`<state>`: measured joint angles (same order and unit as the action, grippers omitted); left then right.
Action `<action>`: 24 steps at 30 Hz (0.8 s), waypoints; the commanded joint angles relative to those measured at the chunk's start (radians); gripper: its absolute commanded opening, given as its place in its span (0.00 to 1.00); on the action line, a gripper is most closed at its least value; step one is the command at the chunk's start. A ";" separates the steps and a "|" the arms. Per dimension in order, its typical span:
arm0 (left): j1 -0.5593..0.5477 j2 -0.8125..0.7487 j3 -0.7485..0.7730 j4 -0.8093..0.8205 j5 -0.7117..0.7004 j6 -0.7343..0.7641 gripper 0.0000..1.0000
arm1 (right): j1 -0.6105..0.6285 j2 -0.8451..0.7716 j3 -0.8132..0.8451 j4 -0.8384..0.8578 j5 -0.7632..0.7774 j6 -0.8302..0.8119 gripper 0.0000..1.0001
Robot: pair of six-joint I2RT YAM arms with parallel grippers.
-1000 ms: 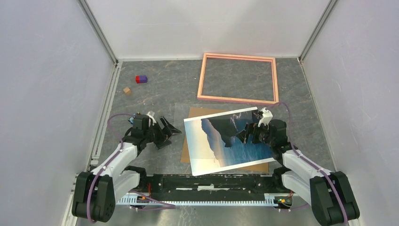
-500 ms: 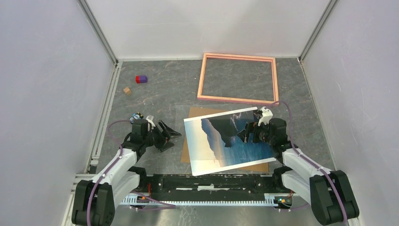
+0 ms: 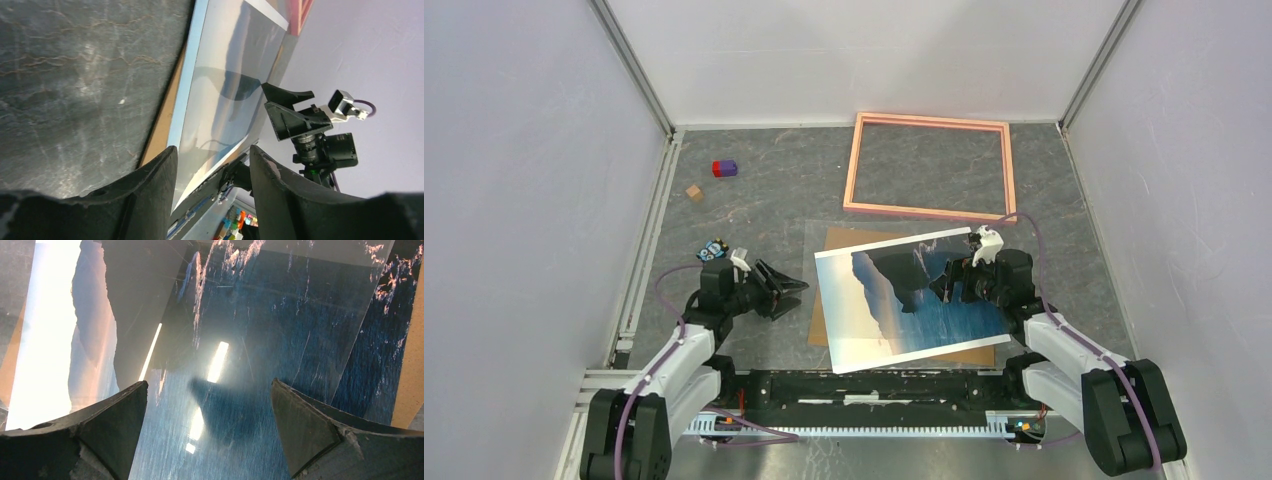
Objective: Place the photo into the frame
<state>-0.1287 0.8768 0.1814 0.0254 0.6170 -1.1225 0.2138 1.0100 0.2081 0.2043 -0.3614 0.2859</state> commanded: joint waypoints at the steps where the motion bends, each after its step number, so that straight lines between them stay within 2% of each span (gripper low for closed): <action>1: 0.005 -0.036 0.000 0.074 0.073 -0.070 0.60 | -0.004 0.014 0.017 -0.067 0.010 -0.014 0.98; 10: 0.006 -0.058 0.000 0.145 0.127 -0.096 0.56 | -0.007 0.014 0.036 -0.080 0.013 -0.019 0.98; 24: -0.003 0.070 0.052 0.266 0.200 -0.065 0.50 | -0.008 0.033 0.022 -0.042 -0.018 0.004 0.98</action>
<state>-0.1249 0.9203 0.1844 0.1974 0.7639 -1.1702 0.2085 1.0203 0.2234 0.1844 -0.3656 0.2825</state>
